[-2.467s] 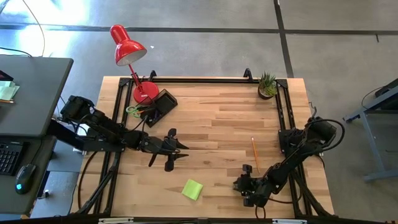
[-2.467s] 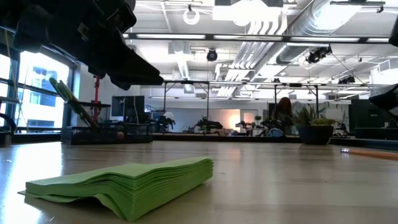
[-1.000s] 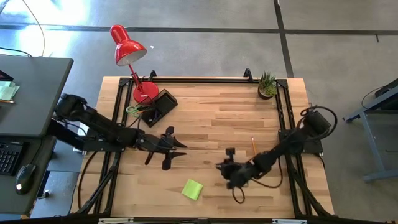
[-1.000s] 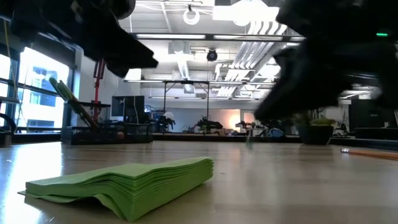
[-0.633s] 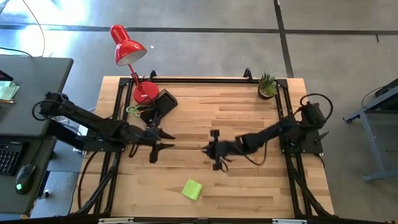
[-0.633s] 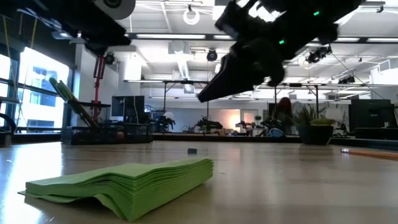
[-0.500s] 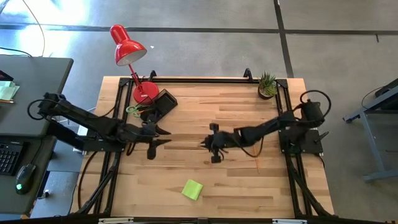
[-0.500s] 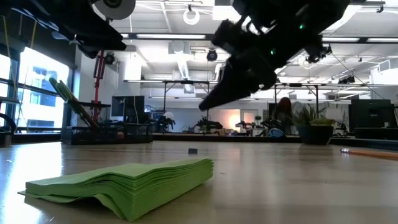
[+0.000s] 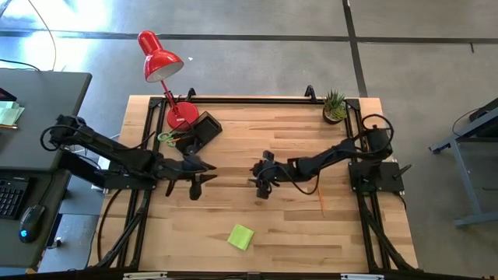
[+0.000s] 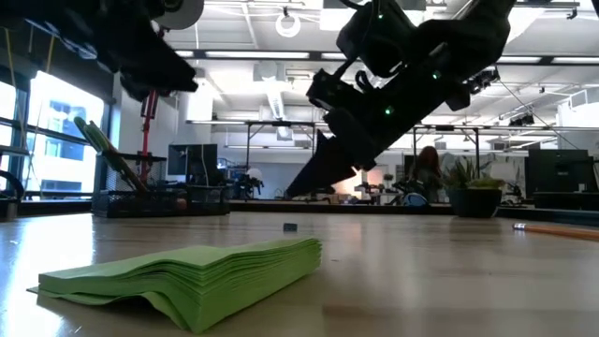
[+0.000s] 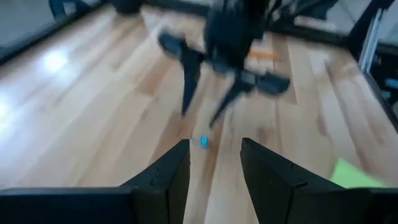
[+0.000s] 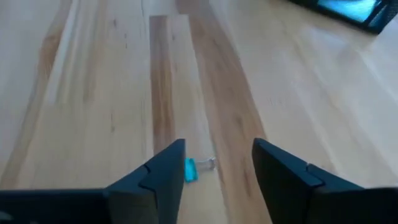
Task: Pick and place office supplies into organizer
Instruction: Put the blue binder clip into the desk organizer
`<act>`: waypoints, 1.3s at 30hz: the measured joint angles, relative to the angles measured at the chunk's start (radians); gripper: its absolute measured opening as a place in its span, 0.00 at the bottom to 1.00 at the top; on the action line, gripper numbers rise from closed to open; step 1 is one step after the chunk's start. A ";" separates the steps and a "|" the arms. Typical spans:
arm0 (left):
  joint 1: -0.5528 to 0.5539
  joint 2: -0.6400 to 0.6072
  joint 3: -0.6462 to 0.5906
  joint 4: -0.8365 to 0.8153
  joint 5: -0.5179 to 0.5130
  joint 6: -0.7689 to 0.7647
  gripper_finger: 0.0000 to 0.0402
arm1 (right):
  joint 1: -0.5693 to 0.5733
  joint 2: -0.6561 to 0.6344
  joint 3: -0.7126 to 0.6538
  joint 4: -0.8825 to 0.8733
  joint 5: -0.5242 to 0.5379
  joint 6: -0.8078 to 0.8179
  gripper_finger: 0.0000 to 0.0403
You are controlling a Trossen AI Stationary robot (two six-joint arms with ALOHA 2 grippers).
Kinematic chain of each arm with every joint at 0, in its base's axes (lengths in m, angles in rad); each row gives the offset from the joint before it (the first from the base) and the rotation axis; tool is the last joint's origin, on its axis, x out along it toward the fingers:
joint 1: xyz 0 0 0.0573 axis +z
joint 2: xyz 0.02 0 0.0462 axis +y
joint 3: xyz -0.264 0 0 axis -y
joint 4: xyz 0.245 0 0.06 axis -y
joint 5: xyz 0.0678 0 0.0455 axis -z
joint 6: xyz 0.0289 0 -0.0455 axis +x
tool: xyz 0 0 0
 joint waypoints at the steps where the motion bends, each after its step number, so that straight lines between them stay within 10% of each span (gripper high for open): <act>1: 0.000 0.004 0.001 0.022 -0.010 0.015 0.32 | 0.001 0.002 0.000 -0.001 -0.002 0.004 0.46; 12: 0.000 -0.007 0.156 0.069 -0.109 0.253 0.32 | 0.018 0.071 0.000 0.091 0.035 0.233 0.43; 39: 0.000 -0.006 0.162 -0.039 -0.105 0.197 0.32 | 0.094 0.089 0.000 0.124 0.229 0.218 0.32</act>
